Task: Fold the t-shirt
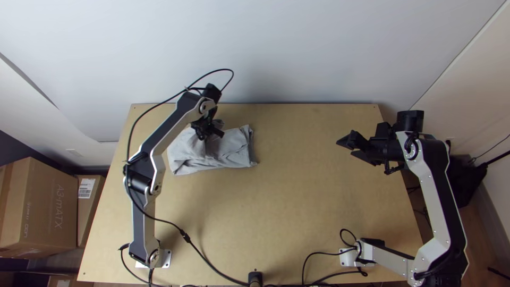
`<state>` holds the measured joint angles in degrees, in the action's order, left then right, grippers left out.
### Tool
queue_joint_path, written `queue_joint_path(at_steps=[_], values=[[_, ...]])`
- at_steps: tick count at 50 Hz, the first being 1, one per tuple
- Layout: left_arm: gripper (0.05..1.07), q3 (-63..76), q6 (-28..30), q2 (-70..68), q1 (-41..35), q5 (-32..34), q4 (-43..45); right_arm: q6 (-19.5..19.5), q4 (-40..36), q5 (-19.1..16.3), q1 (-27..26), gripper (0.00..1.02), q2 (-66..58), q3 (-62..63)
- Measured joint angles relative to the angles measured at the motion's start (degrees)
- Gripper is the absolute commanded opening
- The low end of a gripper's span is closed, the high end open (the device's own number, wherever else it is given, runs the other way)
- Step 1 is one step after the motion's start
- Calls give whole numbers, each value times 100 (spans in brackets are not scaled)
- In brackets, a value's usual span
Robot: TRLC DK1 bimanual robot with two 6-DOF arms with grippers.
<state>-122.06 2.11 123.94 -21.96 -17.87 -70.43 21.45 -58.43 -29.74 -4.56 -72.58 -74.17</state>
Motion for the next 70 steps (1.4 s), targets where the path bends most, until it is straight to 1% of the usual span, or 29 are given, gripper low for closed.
queue_joint_path(at_steps=[7,8,9,10,12,13,14,15,16,21,26,32,34,39,45,49,57,70], values=[[8,-605,-133,463,-367,-22,-114,-55,-9,0,-13,99,0,109],[8,-651,-142,511,-428,-24,-114,-55,-17,0,-13,99,0,120],[10,-695,-153,562,-490,-26,-114,-55,-17,0,-13,99,0,140],[17,-723,-175,605,-549,-39,-109,-55,-17,0,-13,99,0,149],[48,-756,-216,678,-682,-42,-72,-55,-15,0,-13,99,0,175],[69,-769,-227,713,-750,-42,-50,-55,-13,0,-13,99,0,188],[87,-776,-240,748,-820,-42,-26,-57,-13,2,-13,99,0,197],[102,-789,-260,774,-894,-48,-7,-57,4,0,-11,99,0,223],[104,-793,-260,793,-964,-63,33,-57,22,0,-7,99,0,240],[103,-793,-304,824,-1309,-125,420,-94,188,48,155,99,-26,374],[103,-824,-509,778,-1556,-74,1021,-146,400,348,562,99,-175,444],[103,-824,-752,535,-1552,227,1449,-254,695,627,1132,99,-516,435],[103,-826,-807,387,-1482,341,1499,-269,752,647,1281,99,-662,387],[103,-824,-892,-46,-1204,546,1545,-273,835,664,1650,99,-1204,13],[103,-824,-990,-636,-721,994,1528,-289,883,664,2015,99,-1974,-763],[103,-824,-1029,-1032,-363,1123,1482,-289,894,662,2258,99,-2507,-1320],[103,-713,-1049,-1775,337,1235,1272,-289,920,619,2798,99,-3508,-2343],[103,214,-966,-3080,1311,1279,1008,-284,940,575,3556,99,-4918,-3676]])
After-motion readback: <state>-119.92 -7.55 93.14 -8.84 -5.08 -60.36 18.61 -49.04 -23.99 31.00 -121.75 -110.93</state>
